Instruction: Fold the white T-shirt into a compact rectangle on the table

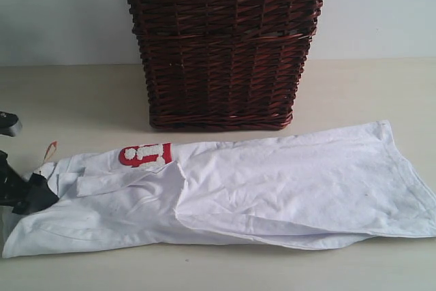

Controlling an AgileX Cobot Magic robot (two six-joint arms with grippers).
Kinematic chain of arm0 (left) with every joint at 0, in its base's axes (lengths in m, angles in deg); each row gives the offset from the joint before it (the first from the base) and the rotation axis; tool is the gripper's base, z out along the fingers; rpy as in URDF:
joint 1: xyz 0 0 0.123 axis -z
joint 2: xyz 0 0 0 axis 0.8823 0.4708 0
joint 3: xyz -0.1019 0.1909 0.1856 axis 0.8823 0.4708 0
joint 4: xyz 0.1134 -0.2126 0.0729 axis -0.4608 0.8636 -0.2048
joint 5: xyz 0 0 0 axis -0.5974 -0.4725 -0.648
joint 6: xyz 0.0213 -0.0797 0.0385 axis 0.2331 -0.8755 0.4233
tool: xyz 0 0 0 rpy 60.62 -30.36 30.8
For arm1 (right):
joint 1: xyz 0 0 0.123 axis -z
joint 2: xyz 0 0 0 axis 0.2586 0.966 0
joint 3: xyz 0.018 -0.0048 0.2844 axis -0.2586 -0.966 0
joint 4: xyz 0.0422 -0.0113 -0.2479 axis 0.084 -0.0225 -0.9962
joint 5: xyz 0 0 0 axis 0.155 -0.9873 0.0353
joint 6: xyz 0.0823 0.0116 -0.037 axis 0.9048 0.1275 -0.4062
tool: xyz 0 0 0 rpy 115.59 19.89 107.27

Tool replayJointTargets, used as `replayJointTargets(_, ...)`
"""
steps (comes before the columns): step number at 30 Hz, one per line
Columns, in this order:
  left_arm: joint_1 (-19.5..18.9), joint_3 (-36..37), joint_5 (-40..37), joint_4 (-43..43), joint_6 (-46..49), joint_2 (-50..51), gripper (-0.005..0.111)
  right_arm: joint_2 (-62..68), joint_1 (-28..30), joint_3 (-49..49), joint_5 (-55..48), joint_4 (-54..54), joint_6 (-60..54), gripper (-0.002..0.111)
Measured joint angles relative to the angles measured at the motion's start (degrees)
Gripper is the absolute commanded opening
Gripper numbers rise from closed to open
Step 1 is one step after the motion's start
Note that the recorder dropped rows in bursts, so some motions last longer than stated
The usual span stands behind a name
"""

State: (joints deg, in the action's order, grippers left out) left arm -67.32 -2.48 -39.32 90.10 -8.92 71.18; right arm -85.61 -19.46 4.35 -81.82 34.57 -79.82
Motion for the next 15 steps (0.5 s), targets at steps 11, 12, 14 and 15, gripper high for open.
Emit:
replayJointTargets(11, 0.00, -0.85, 2.11, 4.52, 4.06, 2.73, 0.025, 0.00, 0.00, 0.00, 0.00, 0.00, 0.00, 0.016)
replayJointTargets(12, 0.00, -0.85, 1.96, 4.81, 4.06, 2.84, 0.015, 0.00, 0.00, 0.00, 0.00, 0.00, 0.00, 0.016)
replayJointTargets(14, 0.00, -0.85, 1.00, 5.54, 3.96, 2.83, 0.000, 0.00, 0.00, 0.00, 0.00, 0.00, 0.00, 0.016)
replayJointTargets(15, 0.00, -0.85, 0.26, 5.82, 3.68, 2.83, 0.000, 0.00, 0.00, 0.00, 0.00, 0.00, 0.00, 0.016)
